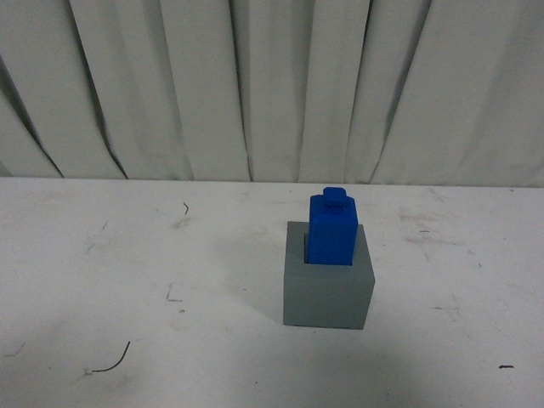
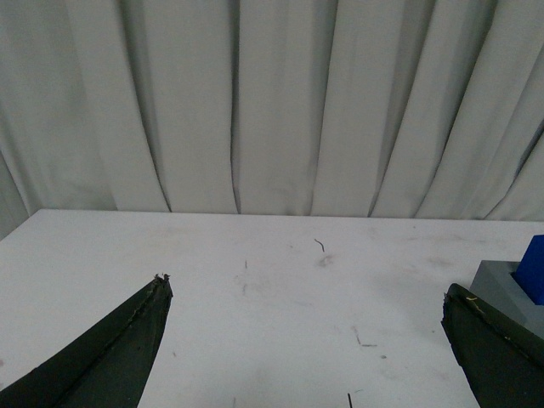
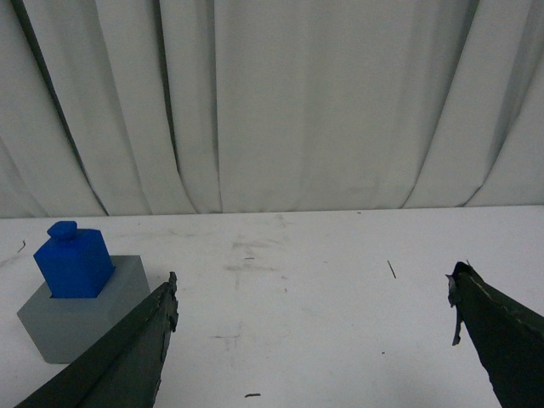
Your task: Insert blue part into gray base
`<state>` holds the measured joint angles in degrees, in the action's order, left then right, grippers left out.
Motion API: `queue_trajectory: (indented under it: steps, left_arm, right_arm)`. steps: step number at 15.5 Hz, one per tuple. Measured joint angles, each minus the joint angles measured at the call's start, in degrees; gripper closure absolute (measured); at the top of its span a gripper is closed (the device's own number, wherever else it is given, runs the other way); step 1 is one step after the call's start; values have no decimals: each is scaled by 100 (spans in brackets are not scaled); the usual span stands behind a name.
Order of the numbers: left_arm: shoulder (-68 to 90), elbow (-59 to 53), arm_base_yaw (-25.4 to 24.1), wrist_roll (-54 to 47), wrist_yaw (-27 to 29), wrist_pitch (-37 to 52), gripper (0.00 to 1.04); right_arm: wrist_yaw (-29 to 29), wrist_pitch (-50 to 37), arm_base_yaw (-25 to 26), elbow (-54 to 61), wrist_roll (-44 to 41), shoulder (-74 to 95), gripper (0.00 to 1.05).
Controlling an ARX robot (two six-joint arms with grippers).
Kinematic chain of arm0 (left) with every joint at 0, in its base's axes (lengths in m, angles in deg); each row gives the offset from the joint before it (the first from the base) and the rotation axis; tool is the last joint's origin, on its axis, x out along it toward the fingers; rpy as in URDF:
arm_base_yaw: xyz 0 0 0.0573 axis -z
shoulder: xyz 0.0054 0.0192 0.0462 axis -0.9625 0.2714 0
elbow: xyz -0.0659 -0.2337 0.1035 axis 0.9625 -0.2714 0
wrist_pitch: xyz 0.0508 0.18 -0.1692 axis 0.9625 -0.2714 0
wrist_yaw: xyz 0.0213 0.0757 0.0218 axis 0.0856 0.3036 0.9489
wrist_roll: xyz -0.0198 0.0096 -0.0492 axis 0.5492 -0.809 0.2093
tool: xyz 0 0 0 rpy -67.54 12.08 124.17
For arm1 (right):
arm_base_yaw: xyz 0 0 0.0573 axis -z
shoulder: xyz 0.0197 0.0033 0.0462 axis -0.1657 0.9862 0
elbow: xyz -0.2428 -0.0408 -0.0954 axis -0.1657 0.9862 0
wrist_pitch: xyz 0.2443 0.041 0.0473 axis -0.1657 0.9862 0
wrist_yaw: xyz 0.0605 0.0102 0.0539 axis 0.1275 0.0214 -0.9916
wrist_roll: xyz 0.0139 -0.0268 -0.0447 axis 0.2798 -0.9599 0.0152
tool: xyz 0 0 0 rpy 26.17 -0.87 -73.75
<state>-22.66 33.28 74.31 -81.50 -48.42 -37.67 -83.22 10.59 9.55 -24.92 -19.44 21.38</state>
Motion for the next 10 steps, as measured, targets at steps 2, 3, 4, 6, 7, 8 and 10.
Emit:
queue_trajectory:
  steps: [2,3,4,6,7,8,10]
  left_arm:
    - [0,0,0,0,0,0,7]
    - [0,0,0,0,0,0,7]
    - [0,0,0,-2,-2,0,7]
    - [0,0,0,0,0,0,7]
    - [0,0,0,-2,0,0,7]
    - [0,0,0,-2,-2,0,7]
    - [0,0,0,-2,-2,0,7]
  right_arm:
    - [0,0,0,0,0,0,6]
    - [0,0,0,0,0,0,6]
    - [0,0,0,0,0,0,6]
    - [0,0,0,0,2,0,6]
    - [0,0,0,0,0,0,6]
    - [0,0,0,0,2,0,6]
    - [0,0,0,0,0,0,6]
